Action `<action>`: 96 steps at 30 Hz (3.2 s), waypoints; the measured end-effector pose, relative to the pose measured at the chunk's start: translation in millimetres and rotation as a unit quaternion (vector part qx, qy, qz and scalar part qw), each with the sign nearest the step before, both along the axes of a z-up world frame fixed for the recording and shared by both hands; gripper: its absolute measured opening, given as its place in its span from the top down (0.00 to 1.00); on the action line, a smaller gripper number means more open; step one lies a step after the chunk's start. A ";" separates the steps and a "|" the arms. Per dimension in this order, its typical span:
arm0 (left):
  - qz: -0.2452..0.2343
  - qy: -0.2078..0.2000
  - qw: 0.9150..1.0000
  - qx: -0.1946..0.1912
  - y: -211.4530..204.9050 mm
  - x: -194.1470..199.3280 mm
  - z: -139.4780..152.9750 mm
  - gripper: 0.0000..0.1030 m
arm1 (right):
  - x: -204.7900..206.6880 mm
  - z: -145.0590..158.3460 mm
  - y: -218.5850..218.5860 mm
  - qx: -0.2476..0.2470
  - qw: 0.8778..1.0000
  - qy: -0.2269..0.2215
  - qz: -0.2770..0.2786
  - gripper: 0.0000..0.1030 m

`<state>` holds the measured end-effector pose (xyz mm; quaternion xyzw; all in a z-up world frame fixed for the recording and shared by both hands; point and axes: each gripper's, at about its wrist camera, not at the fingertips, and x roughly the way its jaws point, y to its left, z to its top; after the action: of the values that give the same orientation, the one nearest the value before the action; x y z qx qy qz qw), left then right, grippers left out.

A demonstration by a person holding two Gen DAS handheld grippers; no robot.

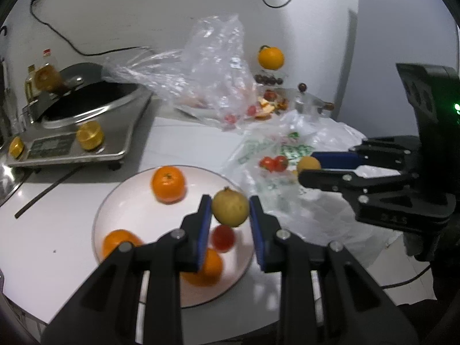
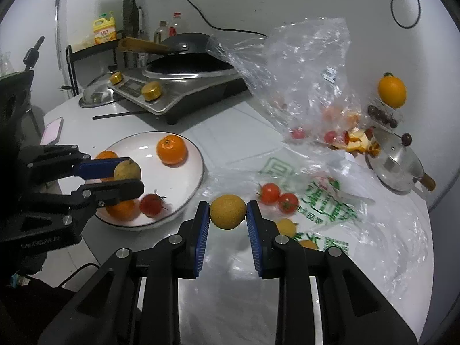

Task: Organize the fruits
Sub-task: 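Carry both held yellow fruits over to the white plate, then lower both yellow fruits onto the plate and open both tools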

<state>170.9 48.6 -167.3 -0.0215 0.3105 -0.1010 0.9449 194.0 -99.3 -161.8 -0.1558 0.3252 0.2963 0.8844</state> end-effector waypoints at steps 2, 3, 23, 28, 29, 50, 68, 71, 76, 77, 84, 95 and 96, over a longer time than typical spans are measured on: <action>0.008 -0.001 1.000 -0.001 9.7 -0.3 -0.5 0.74 | -0.9 0.2 4.9 -0.001 1.000 0.000 0.004 0.72; 0.013 -0.001 1.000 -0.001 14.8 -0.9 -0.6 0.74 | -1.7 0.2 8.7 -0.002 1.000 0.000 0.007 0.72; 0.075 -0.005 0.997 -0.002 86.9 5.3 -8.1 0.74 | -0.6 -6.2 58.7 -0.011 0.999 0.009 0.043 0.72; 0.079 0.003 0.997 -0.001 94.2 17.1 -14.3 0.74 | 5.4 -7.2 65.1 -0.008 0.999 0.010 0.047 0.72; 0.080 0.005 0.997 -0.003 95.2 19.2 -15.8 0.74 | 7.5 -7.6 65.9 -0.007 0.999 0.010 0.047 0.72; 0.066 0.011 0.997 -0.034 107.9 25.5 -21.7 0.65 | 33.8 -8.6 106.6 0.009 0.997 0.009 0.076 0.72; 0.092 0.009 0.995 -0.046 143.1 6.7 -28.5 0.60 | 34.5 -21.5 167.8 -0.015 0.992 0.025 0.123 0.72; 0.098 0.011 0.994 -0.039 146.3 6.3 -31.0 0.60 | 32.8 -23.2 175.1 -0.015 0.991 0.033 0.130 0.72; 0.107 0.019 0.993 -0.044 153.0 6.0 -36.3 0.60 | 29.1 -24.4 185.5 -0.020 0.989 0.039 0.139 0.72; 0.107 0.020 0.993 -0.045 154.4 5.3 -36.5 0.60 | 28.6 -25.1 187.5 -0.021 0.989 0.041 0.141 0.72; 0.109 0.015 0.993 -0.046 156.7 -0.1 -34.2 0.60 | 25.3 -24.1 193.3 -0.026 0.989 0.042 0.139 0.72; 0.112 -0.001 0.993 -0.045 143.9 -14.4 -22.2 0.36 | 12.0 -10.8 172.8 -0.022 0.992 0.023 0.124 0.68; 0.112 -0.002 0.993 -0.044 142.2 -15.2 -21.2 0.36 | 10.7 -9.8 170.0 -0.021 0.992 0.022 0.122 0.68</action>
<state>155.8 190.8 -188.5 -0.0975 0.2994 -0.0086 0.9491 204.7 70.7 -171.7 -0.2063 0.3297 0.3980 0.8309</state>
